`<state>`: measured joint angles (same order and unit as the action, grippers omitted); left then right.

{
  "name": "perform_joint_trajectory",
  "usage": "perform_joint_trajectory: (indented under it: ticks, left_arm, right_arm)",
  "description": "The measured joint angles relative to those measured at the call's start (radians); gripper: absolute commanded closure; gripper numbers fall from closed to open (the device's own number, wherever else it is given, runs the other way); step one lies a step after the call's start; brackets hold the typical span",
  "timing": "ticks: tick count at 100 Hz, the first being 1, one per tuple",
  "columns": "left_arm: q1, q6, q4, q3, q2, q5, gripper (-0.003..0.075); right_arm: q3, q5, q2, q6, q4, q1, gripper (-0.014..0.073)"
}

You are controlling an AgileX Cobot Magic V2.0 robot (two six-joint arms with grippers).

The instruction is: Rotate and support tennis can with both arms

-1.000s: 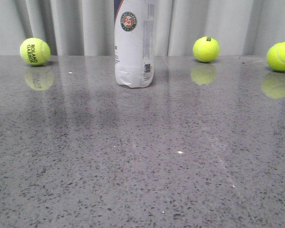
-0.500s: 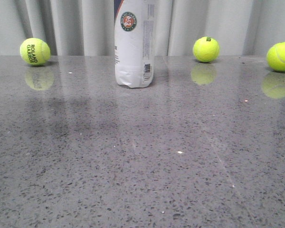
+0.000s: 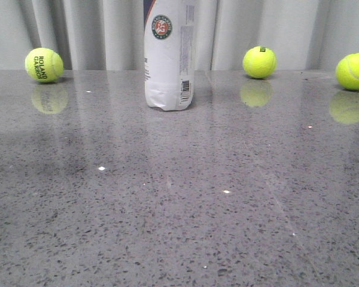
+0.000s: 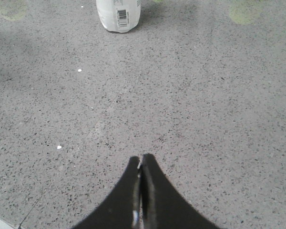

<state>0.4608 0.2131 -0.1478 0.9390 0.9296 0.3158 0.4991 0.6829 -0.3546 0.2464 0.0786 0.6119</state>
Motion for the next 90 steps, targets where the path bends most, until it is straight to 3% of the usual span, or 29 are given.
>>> perform_joint_trajectory:
  ticks: [28, 90]
  left_arm:
    - [-0.057, -0.074, 0.125, -0.186, -0.09, -0.252, 0.074]
    - [-0.345, -0.087, 0.13, -0.576, -0.517, -0.28, 0.074]
  right_arm:
    - [0.0, 0.0, 0.0, 0.0, 0.0, 0.0, 0.0662]
    - [0.0, 0.0, 0.0, 0.0, 0.0, 0.0, 0.0662]
